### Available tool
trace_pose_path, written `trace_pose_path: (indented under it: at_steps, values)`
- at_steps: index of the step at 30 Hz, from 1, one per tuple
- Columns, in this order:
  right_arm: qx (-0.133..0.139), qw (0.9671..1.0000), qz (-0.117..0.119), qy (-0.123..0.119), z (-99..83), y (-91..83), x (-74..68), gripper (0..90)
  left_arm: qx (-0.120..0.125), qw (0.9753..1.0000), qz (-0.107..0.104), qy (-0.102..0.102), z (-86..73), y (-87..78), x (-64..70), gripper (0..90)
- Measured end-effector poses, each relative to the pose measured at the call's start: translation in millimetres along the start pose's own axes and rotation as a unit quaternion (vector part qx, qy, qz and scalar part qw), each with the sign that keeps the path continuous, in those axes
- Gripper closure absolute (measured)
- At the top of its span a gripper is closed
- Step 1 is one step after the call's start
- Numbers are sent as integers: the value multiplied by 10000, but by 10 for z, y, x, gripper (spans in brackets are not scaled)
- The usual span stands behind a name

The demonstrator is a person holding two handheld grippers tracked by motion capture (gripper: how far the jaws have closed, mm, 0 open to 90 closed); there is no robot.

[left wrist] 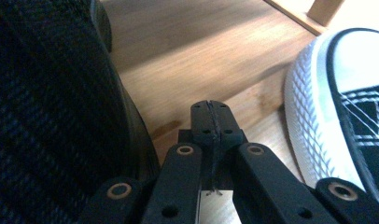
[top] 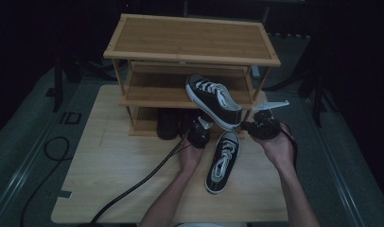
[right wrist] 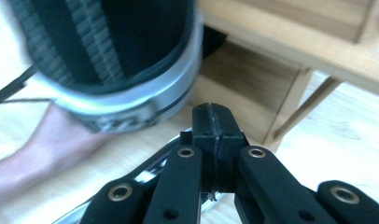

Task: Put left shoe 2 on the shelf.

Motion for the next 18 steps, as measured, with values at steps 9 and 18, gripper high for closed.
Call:
trace_pose_path:
  at_steps: [9, 18]
  values:
    - [112, 9996, 163, -177, -107, -98, -182, 898, 18, 9998, 168, 114, 28, 56, 36, 900]
    - [474, 9983, 227, -256, -51, -273, -281, 899, 74, 9996, 273, 6, 32, 83, 52, 900]
Point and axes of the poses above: each handheld gripper's, and its own axes: y roughly forward along the jaws, z roughly out of its top, x roughly to its right, the point moved 5 cm from there along y, roughly forward along the jaws, and after that the axes turned 10 degrees about x, right-handed, at the moved point
